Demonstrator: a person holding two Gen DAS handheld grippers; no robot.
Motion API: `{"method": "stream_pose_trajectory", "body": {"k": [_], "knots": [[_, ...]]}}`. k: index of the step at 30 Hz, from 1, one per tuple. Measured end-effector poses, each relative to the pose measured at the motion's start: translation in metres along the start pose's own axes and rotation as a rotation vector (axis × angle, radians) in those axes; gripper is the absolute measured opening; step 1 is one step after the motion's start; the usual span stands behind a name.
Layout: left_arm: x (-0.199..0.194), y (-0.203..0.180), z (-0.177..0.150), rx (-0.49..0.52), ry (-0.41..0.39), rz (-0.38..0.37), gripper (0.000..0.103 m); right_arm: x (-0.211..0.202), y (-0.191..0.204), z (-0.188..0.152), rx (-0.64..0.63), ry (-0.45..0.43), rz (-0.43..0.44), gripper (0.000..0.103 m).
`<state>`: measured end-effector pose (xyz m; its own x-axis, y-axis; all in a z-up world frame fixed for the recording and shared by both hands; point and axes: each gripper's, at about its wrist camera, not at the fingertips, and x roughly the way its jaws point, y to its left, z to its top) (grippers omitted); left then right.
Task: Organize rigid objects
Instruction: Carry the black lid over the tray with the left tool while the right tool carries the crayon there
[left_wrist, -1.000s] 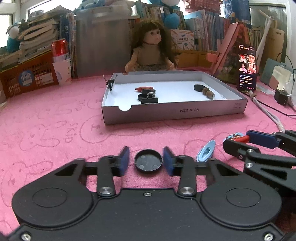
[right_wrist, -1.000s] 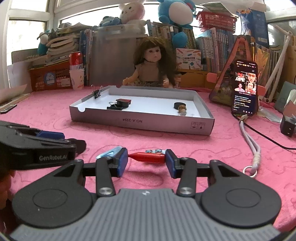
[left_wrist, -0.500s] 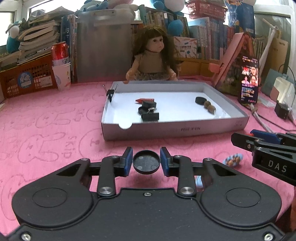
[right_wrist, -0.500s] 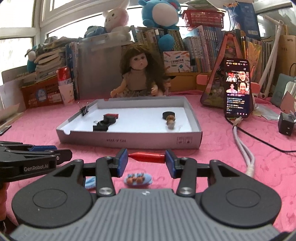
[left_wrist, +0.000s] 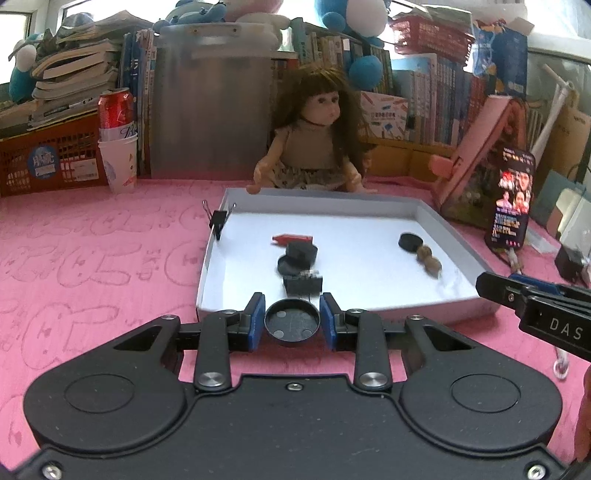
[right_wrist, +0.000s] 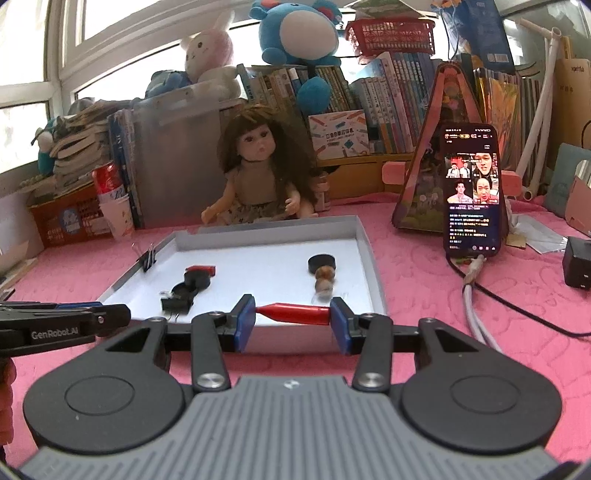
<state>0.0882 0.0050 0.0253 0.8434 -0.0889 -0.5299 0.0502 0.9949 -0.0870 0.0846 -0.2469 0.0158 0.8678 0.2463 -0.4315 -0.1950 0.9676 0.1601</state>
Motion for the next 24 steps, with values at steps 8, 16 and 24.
{"method": "stream_pose_trajectory", "body": {"k": [8,16,24], "knots": [[0.018,0.005,0.013,-0.028,0.012,0.006,0.030,0.017,-0.010,0.011,0.018,0.009,-0.019,0.050],[0.037,0.005,0.022,-0.033,0.035,-0.003,0.030,0.030,-0.009,0.011,-0.011,0.029,-0.029,0.050],[0.090,0.011,0.071,-0.065,0.143,-0.026,0.030,0.083,-0.022,0.058,0.011,0.124,0.030,0.050]]}}
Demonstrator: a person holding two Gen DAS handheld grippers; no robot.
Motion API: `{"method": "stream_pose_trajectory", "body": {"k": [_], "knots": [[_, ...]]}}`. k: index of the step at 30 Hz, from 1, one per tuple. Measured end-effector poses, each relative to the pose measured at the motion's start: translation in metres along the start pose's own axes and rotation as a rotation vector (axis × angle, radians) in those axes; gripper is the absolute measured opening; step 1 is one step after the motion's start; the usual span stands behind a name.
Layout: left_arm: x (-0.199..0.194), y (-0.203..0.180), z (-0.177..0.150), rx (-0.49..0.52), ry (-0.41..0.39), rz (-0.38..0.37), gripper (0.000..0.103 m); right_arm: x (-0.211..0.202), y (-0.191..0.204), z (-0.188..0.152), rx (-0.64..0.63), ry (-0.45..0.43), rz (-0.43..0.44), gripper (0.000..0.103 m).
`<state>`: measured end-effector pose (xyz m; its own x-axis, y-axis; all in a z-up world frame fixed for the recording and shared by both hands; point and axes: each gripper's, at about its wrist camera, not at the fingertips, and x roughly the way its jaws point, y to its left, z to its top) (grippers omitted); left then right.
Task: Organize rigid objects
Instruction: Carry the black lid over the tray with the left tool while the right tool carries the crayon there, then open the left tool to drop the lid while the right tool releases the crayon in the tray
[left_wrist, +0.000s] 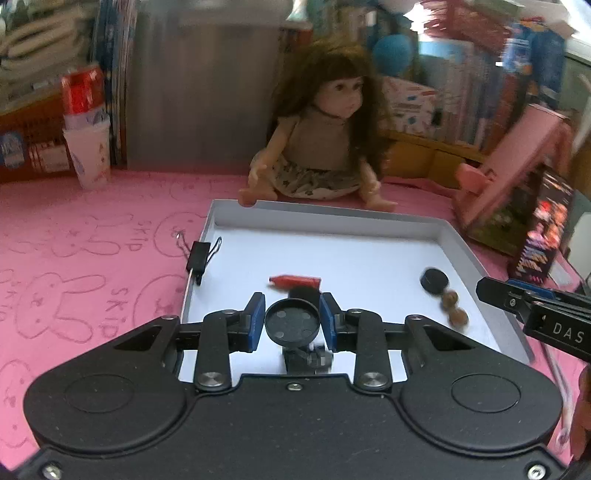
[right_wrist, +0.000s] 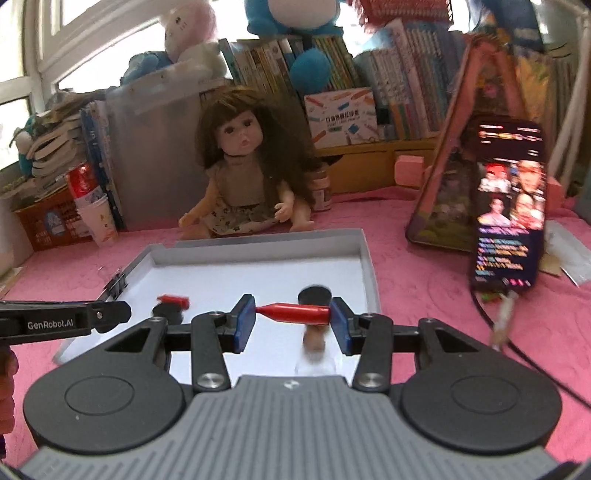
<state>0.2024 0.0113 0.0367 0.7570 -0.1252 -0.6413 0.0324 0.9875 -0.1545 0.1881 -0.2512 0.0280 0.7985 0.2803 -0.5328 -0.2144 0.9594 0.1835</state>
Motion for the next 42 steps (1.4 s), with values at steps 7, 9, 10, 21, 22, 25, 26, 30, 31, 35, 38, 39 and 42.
{"method": "stream_pose_trajectory", "body": {"k": [7,9,10,21,22,25,26,30,31,35,38,39,42], "knots": [[0.050,-0.006,0.039,-0.025,0.097,-0.010,0.030,0.060,-0.011,0.039,0.016,0.143,-0.015,0.050],[0.062,-0.008,0.046,-0.026,0.105,0.005,0.030,0.070,-0.014,0.046,0.039,0.168,-0.010,0.050],[0.067,-0.009,0.048,-0.027,0.111,0.013,0.030,0.075,-0.016,0.048,0.048,0.179,-0.012,0.050],[0.103,-0.018,0.051,0.021,0.125,0.088,0.030,0.108,-0.015,0.049,0.025,0.244,-0.034,0.050],[0.105,-0.018,0.051,0.024,0.126,0.092,0.030,0.110,-0.015,0.049,0.021,0.247,-0.038,0.050],[0.110,-0.019,0.049,0.028,0.136,0.096,0.030,0.116,-0.015,0.049,0.018,0.260,-0.047,0.050],[0.111,-0.019,0.049,0.030,0.137,0.099,0.030,0.117,-0.014,0.049,0.015,0.261,-0.050,0.050],[0.113,-0.023,0.048,0.055,0.126,0.112,0.030,0.123,-0.013,0.049,0.003,0.269,-0.054,0.050],[0.113,-0.023,0.048,0.060,0.126,0.113,0.030,0.124,-0.013,0.048,0.000,0.271,-0.056,0.050],[0.113,-0.025,0.046,0.072,0.118,0.119,0.030,0.127,-0.011,0.046,-0.010,0.280,-0.058,0.051],[0.113,-0.026,0.045,0.083,0.112,0.125,0.030,0.126,-0.010,0.047,-0.019,0.278,-0.064,0.052],[0.113,-0.027,0.045,0.085,0.111,0.126,0.030,0.126,-0.009,0.047,-0.020,0.277,-0.063,0.053],[0.112,-0.027,0.045,0.083,0.113,0.123,0.032,0.125,-0.008,0.047,-0.023,0.270,-0.056,0.053]]}}
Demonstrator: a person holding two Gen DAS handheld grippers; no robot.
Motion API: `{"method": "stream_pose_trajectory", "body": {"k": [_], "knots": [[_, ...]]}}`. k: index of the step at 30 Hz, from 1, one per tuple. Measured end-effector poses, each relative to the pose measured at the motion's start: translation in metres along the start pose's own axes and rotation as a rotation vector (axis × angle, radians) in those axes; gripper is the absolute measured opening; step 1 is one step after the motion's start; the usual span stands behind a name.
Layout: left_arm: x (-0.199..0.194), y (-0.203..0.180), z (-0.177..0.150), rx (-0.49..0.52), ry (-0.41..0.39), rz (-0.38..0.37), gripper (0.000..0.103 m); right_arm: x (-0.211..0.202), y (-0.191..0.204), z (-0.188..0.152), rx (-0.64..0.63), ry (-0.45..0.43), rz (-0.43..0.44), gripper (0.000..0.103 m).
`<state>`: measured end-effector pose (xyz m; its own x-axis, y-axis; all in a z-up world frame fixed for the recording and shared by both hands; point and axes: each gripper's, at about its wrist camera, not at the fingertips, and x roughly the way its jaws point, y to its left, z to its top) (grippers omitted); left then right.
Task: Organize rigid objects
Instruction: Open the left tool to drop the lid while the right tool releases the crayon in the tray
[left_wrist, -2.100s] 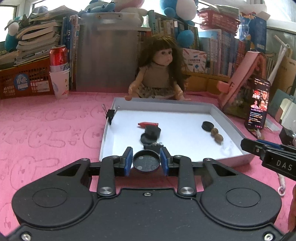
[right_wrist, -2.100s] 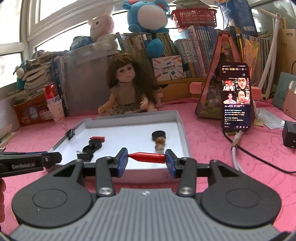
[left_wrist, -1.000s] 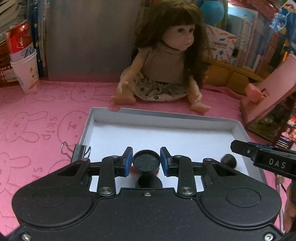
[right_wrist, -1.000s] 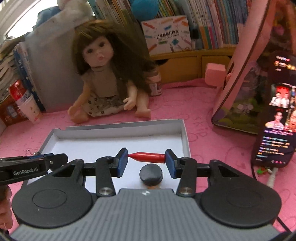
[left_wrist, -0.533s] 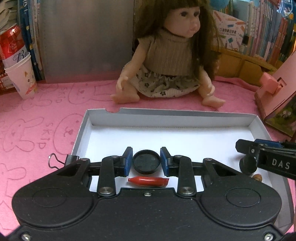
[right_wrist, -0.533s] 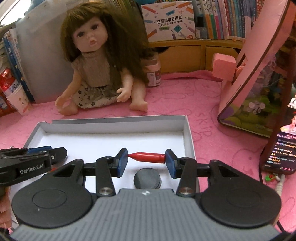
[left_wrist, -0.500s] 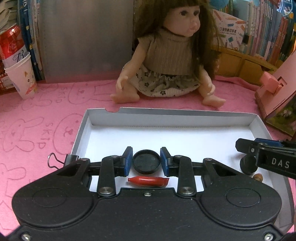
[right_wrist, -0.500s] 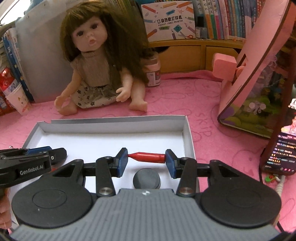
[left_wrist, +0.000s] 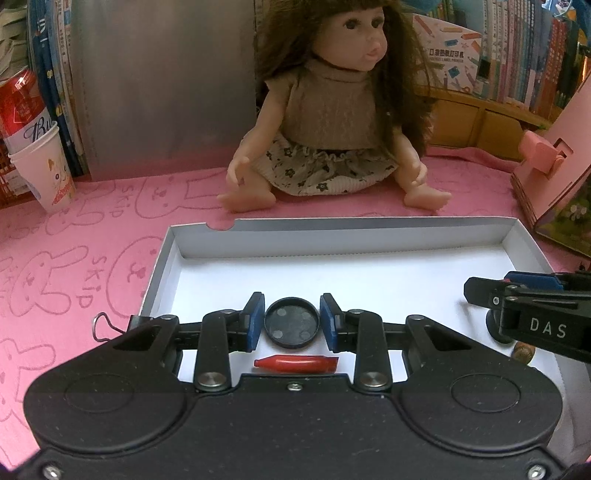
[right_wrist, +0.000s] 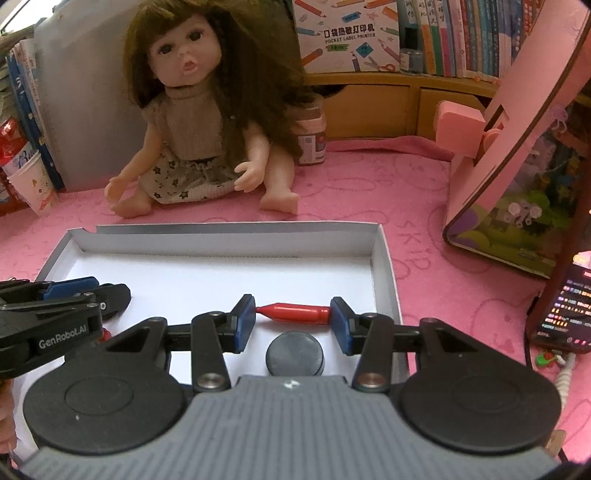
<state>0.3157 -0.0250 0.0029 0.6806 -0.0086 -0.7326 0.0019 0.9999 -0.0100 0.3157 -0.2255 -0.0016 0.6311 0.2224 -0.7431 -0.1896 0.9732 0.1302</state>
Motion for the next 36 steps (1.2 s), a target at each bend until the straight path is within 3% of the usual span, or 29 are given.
{"method": "stream_pose_trajectory", "body": {"k": [3,11,16,36], "knots": [[-0.003,0.001,0.000,-0.010,0.005,-0.013,0.038,-0.003,0.002,-0.001,-0.015,-0.012,-0.003,0.062],[-0.022,0.004,-0.003,-0.012,-0.015,-0.026,0.050,-0.021,0.011,-0.004,-0.061,-0.043,0.000,0.064],[-0.036,0.006,-0.009,0.000,-0.022,-0.037,0.054,-0.038,0.017,-0.009,-0.099,-0.095,-0.029,0.083],[-0.110,0.005,-0.051,0.044,-0.102,-0.122,0.061,-0.099,0.026,-0.041,-0.163,-0.170,0.010,0.089]]}}
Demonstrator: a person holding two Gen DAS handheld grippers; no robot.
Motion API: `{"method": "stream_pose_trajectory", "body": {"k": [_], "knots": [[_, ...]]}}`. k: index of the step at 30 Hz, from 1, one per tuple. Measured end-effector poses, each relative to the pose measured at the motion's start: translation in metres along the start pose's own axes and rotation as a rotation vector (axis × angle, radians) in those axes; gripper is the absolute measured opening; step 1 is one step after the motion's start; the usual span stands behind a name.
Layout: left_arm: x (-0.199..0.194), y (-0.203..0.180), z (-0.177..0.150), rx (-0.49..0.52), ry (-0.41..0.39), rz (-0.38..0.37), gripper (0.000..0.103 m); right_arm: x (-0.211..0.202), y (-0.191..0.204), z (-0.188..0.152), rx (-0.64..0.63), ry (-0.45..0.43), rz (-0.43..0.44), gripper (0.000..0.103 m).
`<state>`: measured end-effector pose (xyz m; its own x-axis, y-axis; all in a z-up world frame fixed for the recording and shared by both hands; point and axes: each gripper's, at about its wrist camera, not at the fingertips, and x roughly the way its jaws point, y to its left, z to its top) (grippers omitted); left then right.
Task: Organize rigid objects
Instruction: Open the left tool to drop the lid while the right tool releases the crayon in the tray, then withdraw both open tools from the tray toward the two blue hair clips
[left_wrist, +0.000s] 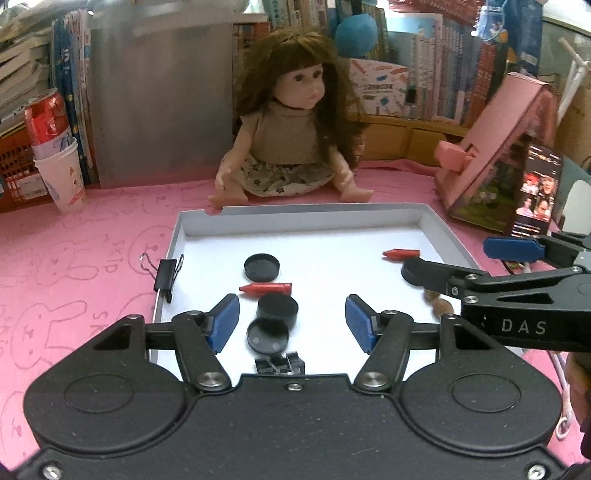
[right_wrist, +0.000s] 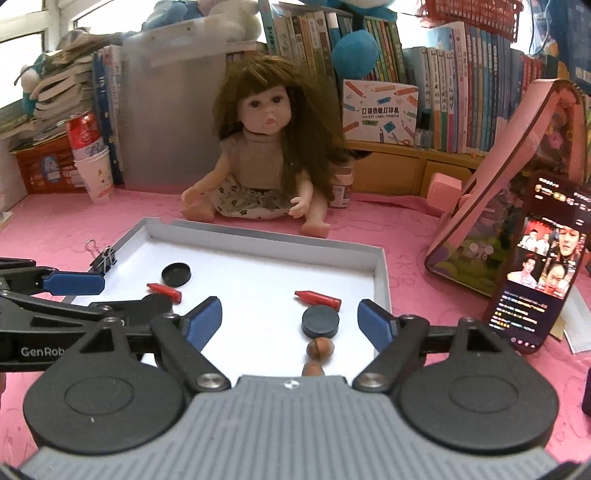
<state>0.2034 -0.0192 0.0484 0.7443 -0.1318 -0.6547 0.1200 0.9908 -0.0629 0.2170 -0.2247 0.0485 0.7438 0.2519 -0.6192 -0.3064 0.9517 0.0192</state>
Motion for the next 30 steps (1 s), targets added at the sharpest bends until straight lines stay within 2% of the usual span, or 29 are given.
{"method": "stream_pose_trajectory", "body": {"k": [16,23,26,30], "knots": [[-0.057,-0.010,-0.050,0.064,-0.042,-0.061,0.065,-0.055,-0.002,-0.037,-0.013,-0.062,0.016,0.091],[-0.083,-0.019,-0.084,0.162,-0.067,-0.055,0.071,-0.077,-0.005,-0.068,-0.040,-0.084,-0.003,0.091],[-0.090,-0.023,-0.100,0.190,-0.055,-0.054,0.071,-0.087,-0.004,-0.083,-0.044,-0.094,-0.007,0.091],[-0.096,-0.027,-0.120,0.195,-0.016,-0.094,0.071,-0.098,0.000,-0.106,-0.056,-0.106,0.004,0.091]]}}
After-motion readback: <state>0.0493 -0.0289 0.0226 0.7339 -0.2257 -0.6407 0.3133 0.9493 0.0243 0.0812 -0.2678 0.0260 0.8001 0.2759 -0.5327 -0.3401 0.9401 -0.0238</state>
